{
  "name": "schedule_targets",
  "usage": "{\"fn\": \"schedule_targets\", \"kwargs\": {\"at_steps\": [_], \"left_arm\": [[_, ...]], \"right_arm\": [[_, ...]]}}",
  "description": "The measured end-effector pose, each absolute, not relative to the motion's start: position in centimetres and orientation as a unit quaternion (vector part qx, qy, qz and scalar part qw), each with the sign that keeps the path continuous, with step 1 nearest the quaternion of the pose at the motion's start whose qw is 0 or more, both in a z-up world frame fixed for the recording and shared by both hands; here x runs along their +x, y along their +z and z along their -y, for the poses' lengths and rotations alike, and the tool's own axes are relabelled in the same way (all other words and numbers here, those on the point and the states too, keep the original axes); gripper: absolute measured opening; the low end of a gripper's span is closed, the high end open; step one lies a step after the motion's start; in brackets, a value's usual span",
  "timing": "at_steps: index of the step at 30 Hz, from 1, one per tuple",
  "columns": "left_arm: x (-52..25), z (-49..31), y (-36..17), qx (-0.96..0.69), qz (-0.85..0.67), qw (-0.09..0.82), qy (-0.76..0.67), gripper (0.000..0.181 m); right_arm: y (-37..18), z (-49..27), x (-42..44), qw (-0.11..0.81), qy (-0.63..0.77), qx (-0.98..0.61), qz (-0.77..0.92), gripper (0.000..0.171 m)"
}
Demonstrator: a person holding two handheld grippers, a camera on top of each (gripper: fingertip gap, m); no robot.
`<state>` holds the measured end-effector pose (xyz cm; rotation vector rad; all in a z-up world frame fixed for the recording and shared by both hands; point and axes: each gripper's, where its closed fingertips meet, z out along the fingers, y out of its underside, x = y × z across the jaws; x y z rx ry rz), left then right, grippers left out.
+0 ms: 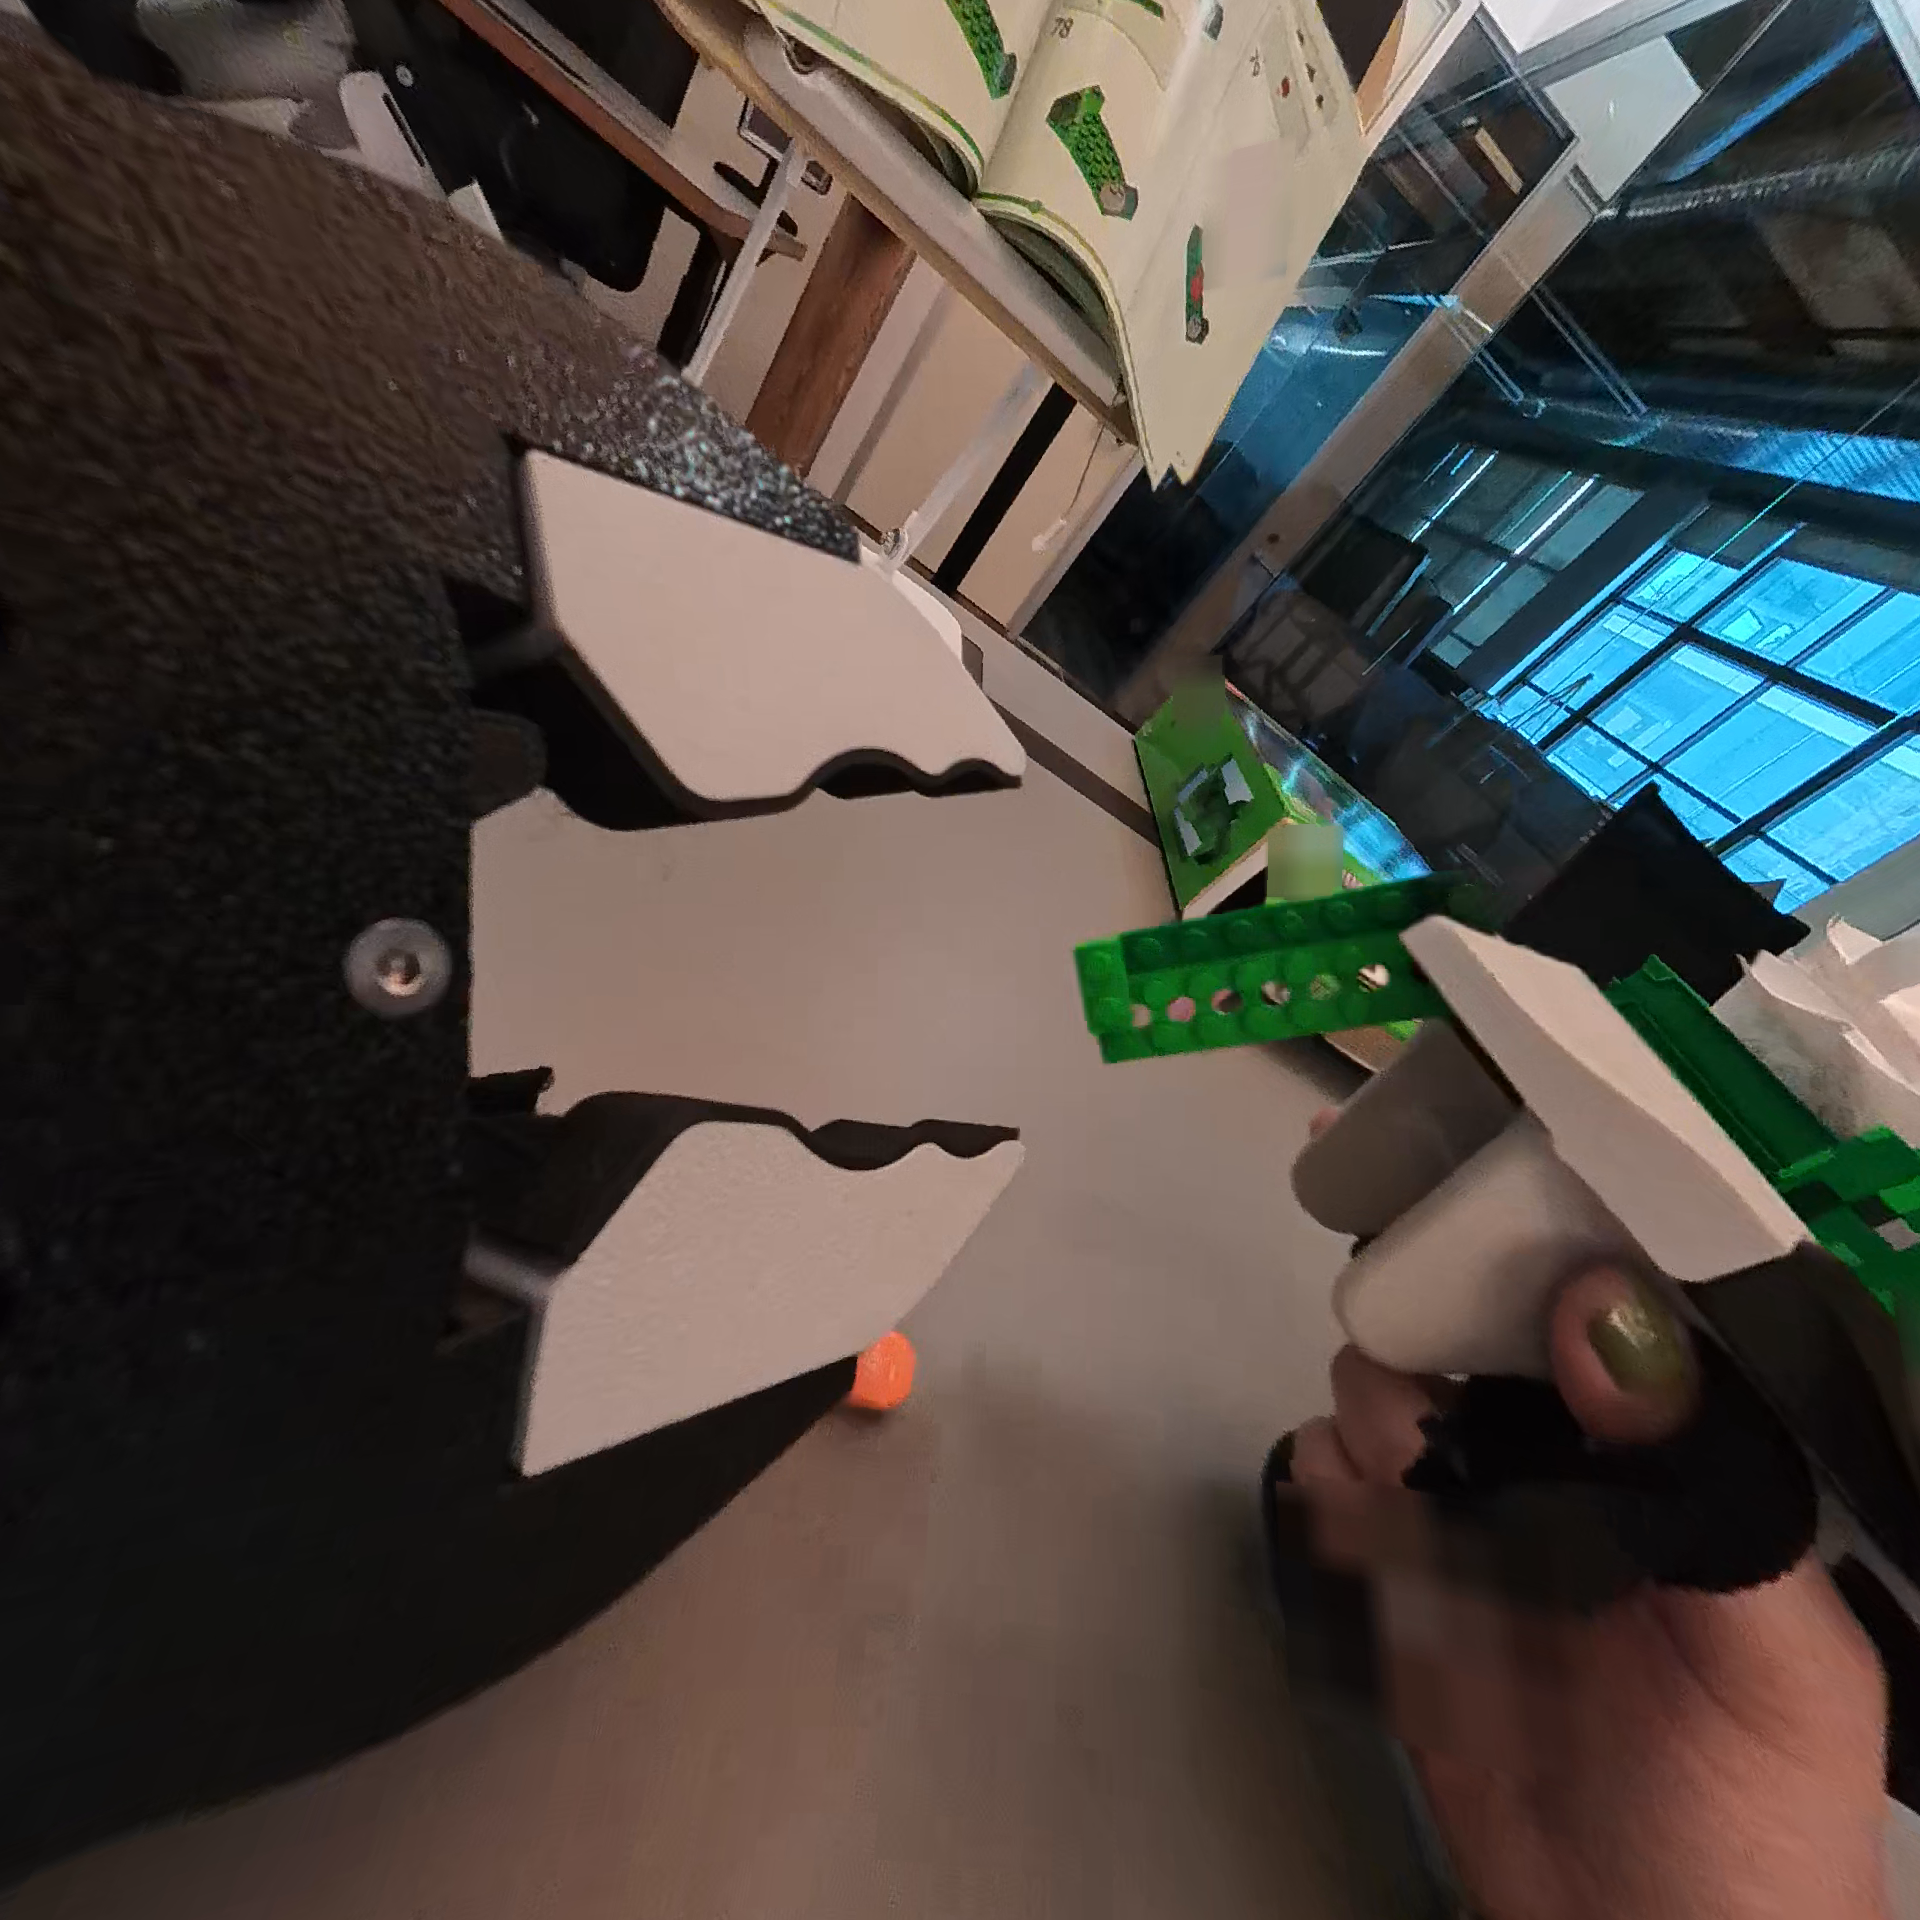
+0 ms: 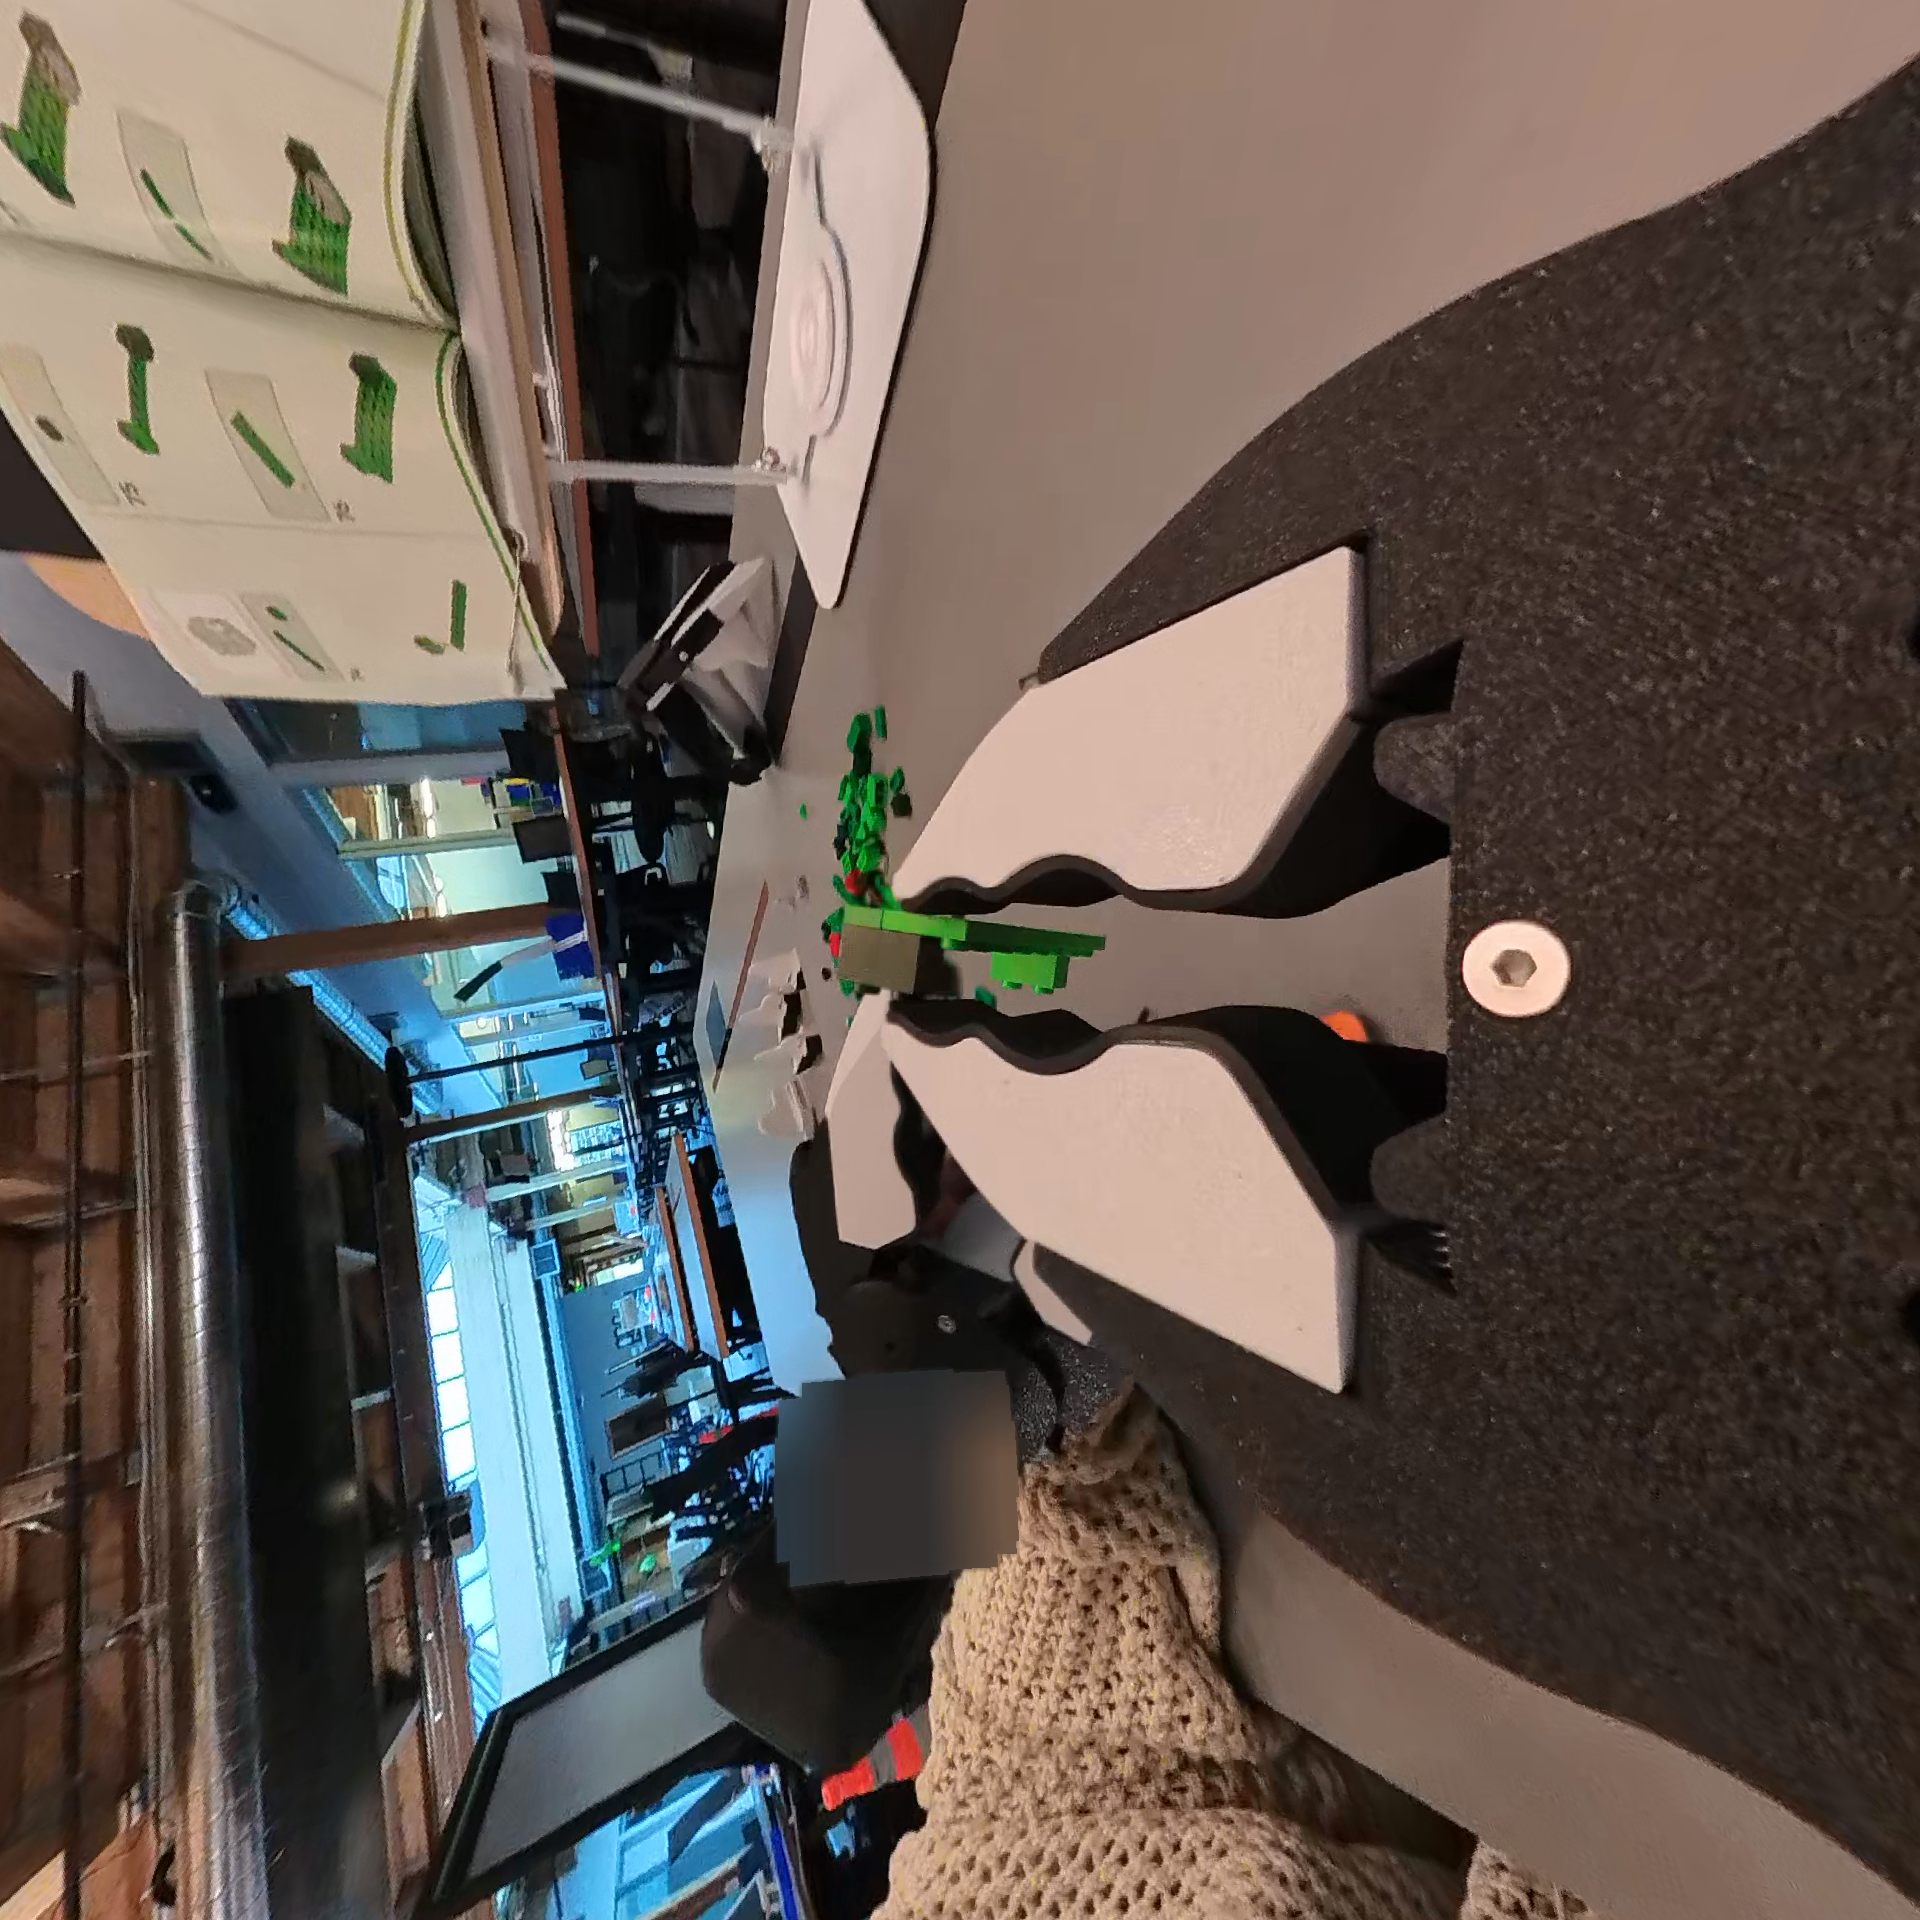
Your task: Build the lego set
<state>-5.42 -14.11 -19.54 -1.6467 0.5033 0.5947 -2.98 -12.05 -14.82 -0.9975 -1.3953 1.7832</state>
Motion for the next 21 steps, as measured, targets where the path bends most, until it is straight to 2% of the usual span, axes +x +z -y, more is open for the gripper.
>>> {"fn": "schedule_targets", "kwargs": {"at_steps": [6,11,13,15,18,21], "left_arm": [[-4.7,14.1,-17.7,-0.692,-0.185,0.642,0.273,0.056],[-4.8,14.0,-18.4,-0.705,-0.184,0.624,0.283,0.051],[-5.4,14.0,-18.3,-0.702,-0.178,0.622,0.299,0.044],[-5.6,14.3,-17.7,-0.687,-0.176,0.630,0.316,0.027],[-5.9,14.5,-17.4,-0.681,-0.175,0.632,0.327,0.024],[-6.0,14.6,-17.4,-0.681,-0.178,0.629,0.330,0.023]], "right_arm": [[-15.1,14.9,-3.7,0.320,0.681,-0.359,0.552,0.015],[-14.3,17.2,-3.9,0.343,0.683,-0.323,0.559,0.015],[-14.1,17.8,-3.8,0.345,0.686,-0.315,0.558,0.015],[-14.2,18.0,-3.9,0.347,0.684,-0.315,0.559,0.015],[-14.2,18.0,-3.9,0.352,0.687,-0.313,0.553,0.016],[-13.3,16.4,-3.6,0.411,0.661,-0.312,0.545,0.041]]}}
